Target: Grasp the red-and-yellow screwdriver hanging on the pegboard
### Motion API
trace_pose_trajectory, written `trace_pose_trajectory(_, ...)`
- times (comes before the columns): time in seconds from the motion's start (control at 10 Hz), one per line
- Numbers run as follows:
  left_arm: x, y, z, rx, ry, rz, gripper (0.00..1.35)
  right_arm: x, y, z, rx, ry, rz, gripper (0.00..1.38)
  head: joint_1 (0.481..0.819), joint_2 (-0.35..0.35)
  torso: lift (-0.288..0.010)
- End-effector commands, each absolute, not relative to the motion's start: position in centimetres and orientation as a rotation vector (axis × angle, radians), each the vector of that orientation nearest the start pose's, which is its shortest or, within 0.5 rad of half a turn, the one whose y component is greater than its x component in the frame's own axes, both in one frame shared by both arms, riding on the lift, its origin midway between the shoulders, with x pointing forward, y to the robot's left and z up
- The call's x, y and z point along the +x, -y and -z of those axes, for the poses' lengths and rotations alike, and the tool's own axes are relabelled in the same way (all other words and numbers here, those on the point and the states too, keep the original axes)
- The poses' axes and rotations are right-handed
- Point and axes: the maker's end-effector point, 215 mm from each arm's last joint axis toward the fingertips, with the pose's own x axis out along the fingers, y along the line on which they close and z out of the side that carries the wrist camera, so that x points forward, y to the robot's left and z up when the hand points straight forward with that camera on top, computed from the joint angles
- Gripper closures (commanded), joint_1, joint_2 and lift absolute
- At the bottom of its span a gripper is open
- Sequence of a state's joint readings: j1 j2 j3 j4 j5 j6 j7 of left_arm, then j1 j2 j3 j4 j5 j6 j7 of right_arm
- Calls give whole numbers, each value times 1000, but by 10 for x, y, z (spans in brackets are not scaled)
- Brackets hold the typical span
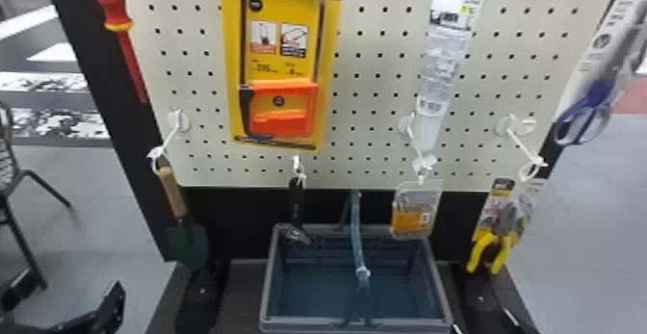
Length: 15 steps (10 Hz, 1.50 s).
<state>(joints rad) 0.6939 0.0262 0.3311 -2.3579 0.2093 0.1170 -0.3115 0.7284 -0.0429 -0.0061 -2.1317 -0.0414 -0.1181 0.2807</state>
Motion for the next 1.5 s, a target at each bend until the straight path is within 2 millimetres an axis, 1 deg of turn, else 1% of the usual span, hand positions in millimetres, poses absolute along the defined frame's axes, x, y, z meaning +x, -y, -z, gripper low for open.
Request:
trace_pose_trajectory(0.0,401,-307,238,31,28,123,113,367,173,349,12,-51,-298,507,549,0,-100)
trace_pose_trajectory(0.2,417,-296,203,58,68,183,111,367,173,349,12,-51,-298,507,549,0,-100)
trace_pose_trajectory(0.4,434,-291,170,82,110,230,111,367,173,351,12,-54,-298,507,549,0,-100)
trace_pose_trajectory(0.7,456,-293,134,129,137,285,113,368,172,352,14,-54,-297,507,549,0,-100)
trace_pose_trajectory(0.9,466,-300,113,166,151,297,113,370,172,352,14,-53,-295,507,549,0,-100)
trace_pose_trajectory(1.0,472,-301,99,176,166,315,113,370,172,352,13,-53,-295,507,549,0,-100)
trace_pose_trajectory(1.2,484,-295,63,211,198,360,113,372,172,354,11,-54,-297,507,549,0,-100)
trace_pose_trajectory(1.3,492,-293,55,210,199,384,111,373,172,353,11,-51,-297,507,549,0,-100)
trace_pose_trajectory(1.4,501,-293,52,195,184,411,108,373,172,353,9,-52,-295,507,549,0,-100)
